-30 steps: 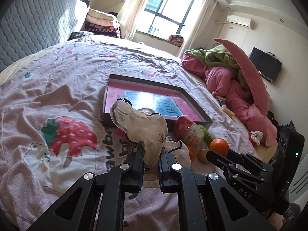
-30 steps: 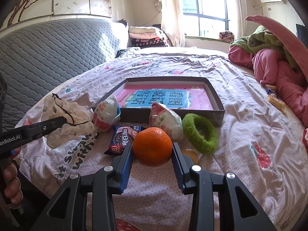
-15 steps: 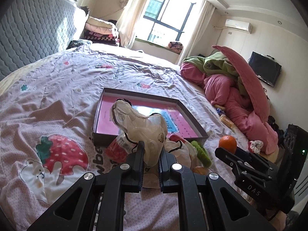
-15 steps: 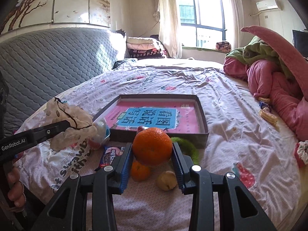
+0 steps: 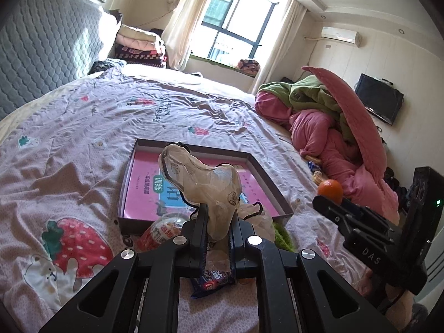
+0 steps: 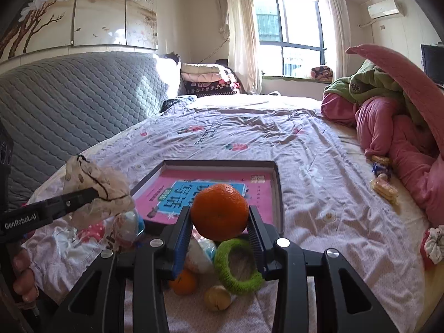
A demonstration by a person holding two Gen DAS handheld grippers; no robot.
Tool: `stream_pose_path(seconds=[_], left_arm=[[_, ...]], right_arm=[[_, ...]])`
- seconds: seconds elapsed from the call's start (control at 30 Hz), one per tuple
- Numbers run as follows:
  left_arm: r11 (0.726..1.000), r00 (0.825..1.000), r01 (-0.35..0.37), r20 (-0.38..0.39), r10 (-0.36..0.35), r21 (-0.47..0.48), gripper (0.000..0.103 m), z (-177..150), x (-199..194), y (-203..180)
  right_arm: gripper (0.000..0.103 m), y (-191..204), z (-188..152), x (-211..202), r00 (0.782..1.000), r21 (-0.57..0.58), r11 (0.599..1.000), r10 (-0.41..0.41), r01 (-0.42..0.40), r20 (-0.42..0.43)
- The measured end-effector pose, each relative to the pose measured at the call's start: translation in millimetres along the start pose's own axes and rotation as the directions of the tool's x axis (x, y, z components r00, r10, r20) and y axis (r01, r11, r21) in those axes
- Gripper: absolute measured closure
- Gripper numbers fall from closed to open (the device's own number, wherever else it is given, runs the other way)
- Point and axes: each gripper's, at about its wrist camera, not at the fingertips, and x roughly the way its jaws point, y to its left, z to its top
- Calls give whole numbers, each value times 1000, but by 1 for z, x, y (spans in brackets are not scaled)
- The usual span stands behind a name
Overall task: Organize objects
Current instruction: 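Lift the bag with left tool while right tool carries the orange over the tray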
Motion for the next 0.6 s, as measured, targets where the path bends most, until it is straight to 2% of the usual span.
stream_pose_path(seconds=[0.4,0.6], left_arm=[[998,1000,7,23,-9,60,91,33,20,-21],[999,999,17,26,-18,48,91,43,27,-18]], right_arm=[[63,-3,27,12,1000,-7,1000,4,-4,31],[63,-4,36,22,999,-8,1000,3,-2,35]])
